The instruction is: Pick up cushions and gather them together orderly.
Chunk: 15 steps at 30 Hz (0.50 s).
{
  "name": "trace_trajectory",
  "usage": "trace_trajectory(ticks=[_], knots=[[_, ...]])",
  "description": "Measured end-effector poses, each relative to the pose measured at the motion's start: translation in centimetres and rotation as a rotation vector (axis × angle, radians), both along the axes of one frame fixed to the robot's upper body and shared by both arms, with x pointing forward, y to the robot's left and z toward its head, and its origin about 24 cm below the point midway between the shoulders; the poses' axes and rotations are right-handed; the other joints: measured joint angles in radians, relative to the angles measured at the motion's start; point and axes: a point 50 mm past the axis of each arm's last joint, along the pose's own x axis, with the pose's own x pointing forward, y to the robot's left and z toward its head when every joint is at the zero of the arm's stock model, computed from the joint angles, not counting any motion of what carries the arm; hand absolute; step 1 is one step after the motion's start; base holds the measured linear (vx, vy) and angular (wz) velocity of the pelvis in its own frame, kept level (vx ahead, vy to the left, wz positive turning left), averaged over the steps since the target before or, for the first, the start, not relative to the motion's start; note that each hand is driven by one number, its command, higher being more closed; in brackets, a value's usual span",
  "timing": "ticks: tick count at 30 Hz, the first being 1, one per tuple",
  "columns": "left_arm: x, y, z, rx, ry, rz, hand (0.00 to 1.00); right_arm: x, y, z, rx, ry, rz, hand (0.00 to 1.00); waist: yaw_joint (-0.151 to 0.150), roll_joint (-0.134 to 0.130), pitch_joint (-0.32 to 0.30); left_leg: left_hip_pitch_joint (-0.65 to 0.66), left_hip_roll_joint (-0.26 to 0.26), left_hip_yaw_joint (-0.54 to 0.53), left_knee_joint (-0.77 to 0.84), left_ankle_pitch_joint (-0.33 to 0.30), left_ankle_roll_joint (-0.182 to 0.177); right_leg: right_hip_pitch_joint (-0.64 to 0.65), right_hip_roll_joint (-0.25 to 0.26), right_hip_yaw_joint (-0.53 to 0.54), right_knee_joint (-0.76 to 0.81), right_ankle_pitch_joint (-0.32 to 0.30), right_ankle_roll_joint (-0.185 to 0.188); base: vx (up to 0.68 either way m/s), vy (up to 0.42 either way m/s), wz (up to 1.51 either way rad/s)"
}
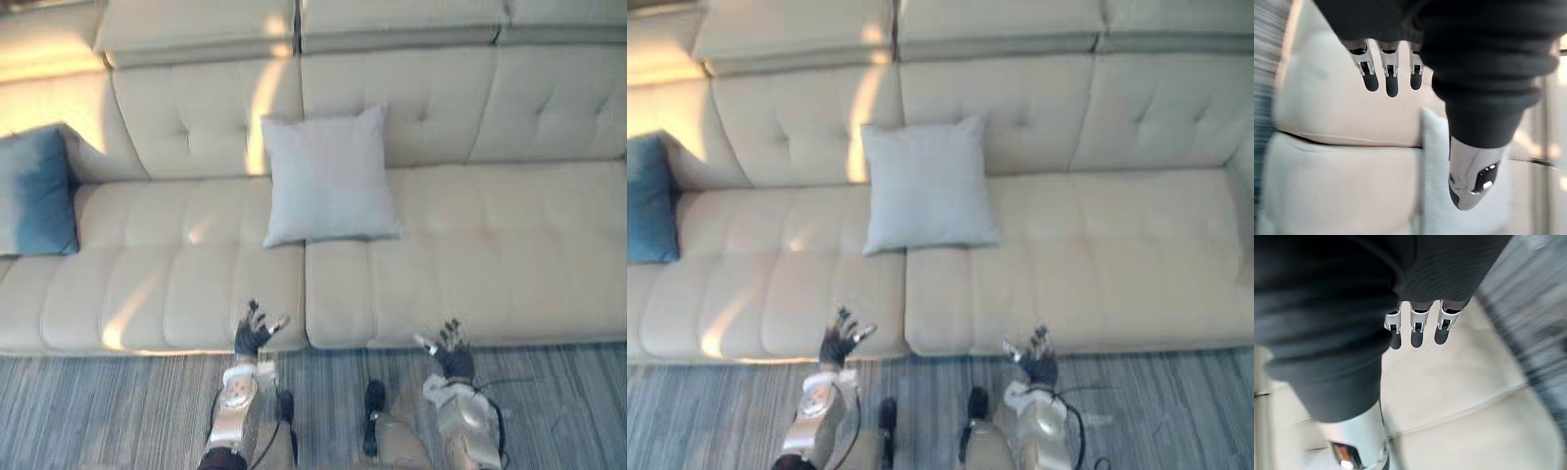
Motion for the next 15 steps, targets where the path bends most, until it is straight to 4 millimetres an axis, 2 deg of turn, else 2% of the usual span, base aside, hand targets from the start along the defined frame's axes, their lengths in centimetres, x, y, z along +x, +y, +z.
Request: trace_trajectory(ticks=[1, 7, 11, 15], knots=[[-1.5, 0.6, -1.3, 0.017, 0.084, 0.004, 0.00, -1.2, 0.3, -1.2, 0.023, 0.069, 0.011, 0.00, 0.000, -0.006, -0.021, 0.032, -0.001, 0.002, -0.016, 0.000, 0.000, 0.031, 0.001, 0.003, -0.016, 0.001, -0.001, 0.15, 0.045, -0.05], [-4.9, 2.1, -3.6, 0.060, 0.249, -0.005, 0.00, -3.8, 1.2, -3.7, 0.072, 0.225, 0.025, 0.00, -0.002, -0.032, -0.066, 0.110, -0.010, 0.007, -0.051, -0.003, 0.002, 0.106, -0.001, 0.011, -0.058, 0.007, 0.011, 0.09, 0.034, -0.02], [-6.5, 2.3, -4.5, 0.045, 0.317, 0.004, 0.00, -4.3, 1.3, -4.4, 0.088, 0.278, 0.031, 0.00, 0.000, -0.036, -0.071, 0.144, -0.018, 0.035, -0.054, -0.011, 0.014, 0.127, -0.003, 0.042, -0.073, 0.018, 0.018, 0.00, 0.039, -0.19], [-6.8, 2.3, -4.8, 0.041, 0.335, 0.001, 0.00, -4.0, 1.7, -4.7, 0.075, 0.304, 0.072, 0.00, 0.007, -0.038, -0.064, 0.141, -0.019, 0.086, -0.029, -0.025, 0.019, 0.084, -0.006, 0.087, -0.012, 0.013, 0.020, -0.07, 0.024, -0.39]])
